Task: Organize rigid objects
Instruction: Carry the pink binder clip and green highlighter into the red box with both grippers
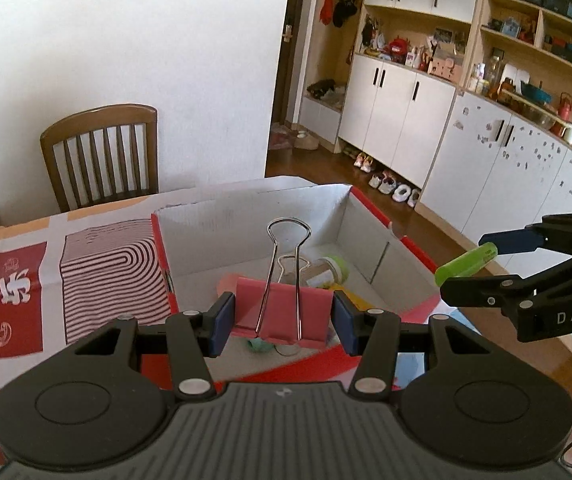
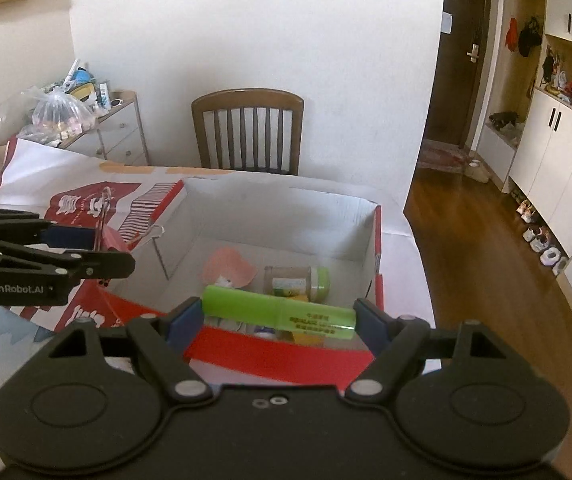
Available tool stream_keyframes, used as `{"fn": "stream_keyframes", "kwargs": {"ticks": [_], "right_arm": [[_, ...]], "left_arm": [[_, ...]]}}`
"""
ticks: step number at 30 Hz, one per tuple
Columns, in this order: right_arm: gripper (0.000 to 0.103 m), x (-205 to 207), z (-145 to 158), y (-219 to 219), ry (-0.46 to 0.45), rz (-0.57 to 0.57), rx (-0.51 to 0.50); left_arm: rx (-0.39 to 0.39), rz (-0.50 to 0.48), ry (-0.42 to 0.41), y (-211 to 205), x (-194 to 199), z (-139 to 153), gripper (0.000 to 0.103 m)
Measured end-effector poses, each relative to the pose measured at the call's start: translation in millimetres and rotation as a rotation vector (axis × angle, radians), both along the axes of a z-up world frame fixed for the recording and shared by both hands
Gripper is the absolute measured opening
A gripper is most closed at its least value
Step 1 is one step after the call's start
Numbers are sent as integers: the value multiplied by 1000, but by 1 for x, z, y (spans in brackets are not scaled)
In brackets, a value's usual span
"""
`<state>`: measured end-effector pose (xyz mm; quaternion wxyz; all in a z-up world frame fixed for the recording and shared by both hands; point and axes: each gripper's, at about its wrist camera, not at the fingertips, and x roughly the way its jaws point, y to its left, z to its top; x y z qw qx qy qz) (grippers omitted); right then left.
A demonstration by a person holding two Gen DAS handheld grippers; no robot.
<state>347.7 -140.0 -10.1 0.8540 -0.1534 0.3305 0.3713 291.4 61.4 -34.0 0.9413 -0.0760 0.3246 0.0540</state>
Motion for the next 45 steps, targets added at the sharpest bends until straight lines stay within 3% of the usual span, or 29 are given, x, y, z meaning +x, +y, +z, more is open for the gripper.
{"fn": "stream_keyframes", "kwargs": {"ticks": [8,28,45], "right_arm": [[81,26,-13,21,-12,-6,-46],[81,76,-58,69,26,-13,-166],[81,91,-95,102,83,39,-302]], "left_arm": [[37,-19,37,13,37,-3,51],[89,-34,163,40,123,-50,51],[74,-58,235,45,142,-76,51]]}}
